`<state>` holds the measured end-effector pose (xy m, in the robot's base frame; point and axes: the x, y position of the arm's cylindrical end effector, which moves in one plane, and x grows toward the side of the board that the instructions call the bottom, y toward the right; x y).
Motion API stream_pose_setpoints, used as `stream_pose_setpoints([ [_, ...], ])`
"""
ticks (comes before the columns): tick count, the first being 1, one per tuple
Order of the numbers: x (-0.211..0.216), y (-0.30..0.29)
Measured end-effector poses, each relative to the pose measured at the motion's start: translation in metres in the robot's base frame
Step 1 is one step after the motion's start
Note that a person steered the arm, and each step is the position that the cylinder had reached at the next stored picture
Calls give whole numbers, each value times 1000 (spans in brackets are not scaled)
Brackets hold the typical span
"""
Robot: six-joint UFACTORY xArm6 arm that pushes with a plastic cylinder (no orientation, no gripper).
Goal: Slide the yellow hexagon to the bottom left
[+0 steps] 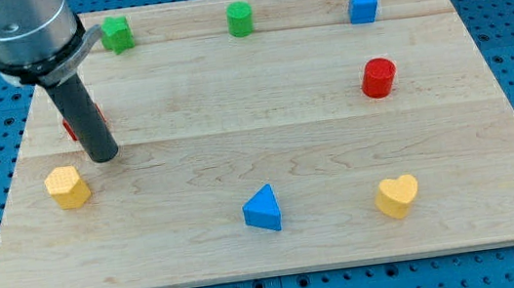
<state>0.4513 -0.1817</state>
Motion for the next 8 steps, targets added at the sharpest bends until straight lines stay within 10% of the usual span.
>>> stream_pose_setpoints([
  [3,37,-72],
  [8,61,-20],
])
